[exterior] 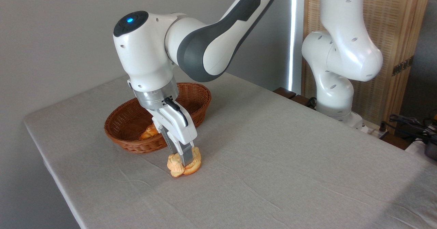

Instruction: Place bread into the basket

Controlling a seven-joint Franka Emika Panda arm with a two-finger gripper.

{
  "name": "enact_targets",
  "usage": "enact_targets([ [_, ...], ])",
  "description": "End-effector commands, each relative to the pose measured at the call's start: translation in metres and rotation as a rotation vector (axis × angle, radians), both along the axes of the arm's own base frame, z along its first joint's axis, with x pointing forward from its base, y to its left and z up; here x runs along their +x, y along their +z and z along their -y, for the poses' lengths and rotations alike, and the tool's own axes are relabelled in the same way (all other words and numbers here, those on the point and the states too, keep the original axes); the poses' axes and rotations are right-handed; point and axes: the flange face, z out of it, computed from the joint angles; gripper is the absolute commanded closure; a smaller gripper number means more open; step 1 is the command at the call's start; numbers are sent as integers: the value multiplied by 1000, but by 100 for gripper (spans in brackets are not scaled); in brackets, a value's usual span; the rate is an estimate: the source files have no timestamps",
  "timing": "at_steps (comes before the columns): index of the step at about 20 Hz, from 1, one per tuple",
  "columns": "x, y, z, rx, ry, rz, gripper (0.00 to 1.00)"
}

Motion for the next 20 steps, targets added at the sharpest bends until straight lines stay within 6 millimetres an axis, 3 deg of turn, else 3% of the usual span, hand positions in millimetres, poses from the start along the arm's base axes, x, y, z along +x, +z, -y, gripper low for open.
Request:
enact_targets([
  [1, 1, -4, 0, -8, -14, -3, 77],
  [7, -1, 6, -8, -7, -4, -4, 76],
  [13, 3, 53, -14, -15, 26, 77, 76],
  [18, 2, 93, 6, -49, 20, 107, 75],
  [20, -3, 108, 35, -91, 27, 94, 75],
])
